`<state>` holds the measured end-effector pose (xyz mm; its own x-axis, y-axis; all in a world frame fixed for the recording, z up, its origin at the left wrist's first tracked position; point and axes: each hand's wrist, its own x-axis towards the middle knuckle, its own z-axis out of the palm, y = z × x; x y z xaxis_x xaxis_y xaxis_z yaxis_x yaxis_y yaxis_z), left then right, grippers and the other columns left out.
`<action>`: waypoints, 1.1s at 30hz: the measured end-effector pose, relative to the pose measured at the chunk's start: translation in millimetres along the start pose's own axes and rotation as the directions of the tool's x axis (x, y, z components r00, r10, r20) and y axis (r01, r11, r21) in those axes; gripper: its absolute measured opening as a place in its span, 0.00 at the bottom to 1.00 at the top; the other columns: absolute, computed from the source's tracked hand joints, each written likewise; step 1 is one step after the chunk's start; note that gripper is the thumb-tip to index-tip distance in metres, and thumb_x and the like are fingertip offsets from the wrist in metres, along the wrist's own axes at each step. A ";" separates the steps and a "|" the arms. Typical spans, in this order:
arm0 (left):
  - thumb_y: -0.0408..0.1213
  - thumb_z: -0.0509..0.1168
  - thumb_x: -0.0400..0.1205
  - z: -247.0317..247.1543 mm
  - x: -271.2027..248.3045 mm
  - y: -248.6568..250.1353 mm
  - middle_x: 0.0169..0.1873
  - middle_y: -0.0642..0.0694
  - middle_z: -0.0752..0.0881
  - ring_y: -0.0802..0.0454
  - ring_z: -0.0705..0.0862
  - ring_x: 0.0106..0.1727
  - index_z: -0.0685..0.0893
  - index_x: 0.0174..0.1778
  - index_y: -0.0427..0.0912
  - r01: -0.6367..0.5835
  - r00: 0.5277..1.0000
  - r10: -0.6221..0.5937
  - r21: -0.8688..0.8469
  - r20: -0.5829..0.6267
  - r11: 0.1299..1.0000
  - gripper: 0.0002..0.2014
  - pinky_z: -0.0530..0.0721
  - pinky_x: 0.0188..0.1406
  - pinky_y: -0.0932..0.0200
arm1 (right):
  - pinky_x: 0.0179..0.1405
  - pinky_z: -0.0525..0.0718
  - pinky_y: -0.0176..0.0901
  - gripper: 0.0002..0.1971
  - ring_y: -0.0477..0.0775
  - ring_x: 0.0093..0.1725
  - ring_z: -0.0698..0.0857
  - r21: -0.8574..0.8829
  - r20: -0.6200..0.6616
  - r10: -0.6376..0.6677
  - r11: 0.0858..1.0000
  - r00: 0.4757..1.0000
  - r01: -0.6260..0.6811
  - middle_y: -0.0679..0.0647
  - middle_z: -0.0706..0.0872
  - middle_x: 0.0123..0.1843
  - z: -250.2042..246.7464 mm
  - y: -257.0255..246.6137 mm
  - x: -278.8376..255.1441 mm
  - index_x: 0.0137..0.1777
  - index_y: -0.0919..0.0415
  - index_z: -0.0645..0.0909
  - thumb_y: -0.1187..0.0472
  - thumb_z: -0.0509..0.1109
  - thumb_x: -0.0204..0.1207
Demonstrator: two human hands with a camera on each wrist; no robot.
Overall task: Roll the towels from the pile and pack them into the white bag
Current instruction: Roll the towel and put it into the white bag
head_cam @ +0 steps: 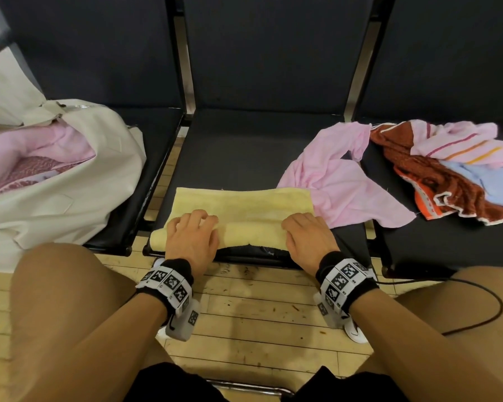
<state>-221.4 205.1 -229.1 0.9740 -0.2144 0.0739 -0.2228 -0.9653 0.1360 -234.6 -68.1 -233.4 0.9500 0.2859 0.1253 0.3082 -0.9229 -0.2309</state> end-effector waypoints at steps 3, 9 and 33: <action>0.38 0.68 0.81 3.5 0.4 1.0 0.52 0.54 0.84 0.47 0.80 0.56 0.84 0.52 0.53 -0.057 0.998 0.057 0.031 -0.020 0.998 0.07 0.69 0.65 0.44 | 0.44 0.81 0.50 0.13 0.59 0.44 0.84 -0.031 -0.028 -0.079 0.996 0.996 0.078 0.50 0.88 0.46 5.0 -2.6 -0.6 0.44 0.58 0.87 0.71 0.70 0.61; 0.57 0.57 0.81 4.9 -5.8 4.2 0.53 0.57 0.85 0.49 0.80 0.59 0.83 0.56 0.54 -0.068 0.998 0.068 0.001 0.007 0.998 0.17 0.62 0.71 0.40 | 0.61 0.79 0.54 0.19 0.57 0.53 0.85 -0.033 0.088 0.028 0.999 0.996 -0.025 0.51 0.89 0.53 1.6 -15.6 -4.3 0.59 0.57 0.85 0.49 0.65 0.73; 0.47 0.59 0.85 3.5 -1.8 1.3 0.50 0.52 0.83 0.47 0.78 0.54 0.84 0.50 0.52 -0.115 0.991 0.117 0.025 -0.066 0.993 0.08 0.68 0.60 0.47 | 0.44 0.74 0.49 0.13 0.57 0.42 0.78 -0.036 -0.098 -0.110 0.994 0.989 0.107 0.51 0.85 0.43 9.2 -8.5 -6.1 0.43 0.58 0.85 0.71 0.69 0.59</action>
<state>-223.3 203.7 -232.5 0.9364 -0.3151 0.1547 -0.3323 -0.9377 0.1014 -242.6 -59.7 -241.1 0.9008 0.3594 0.2436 0.4063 -0.8956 -0.1812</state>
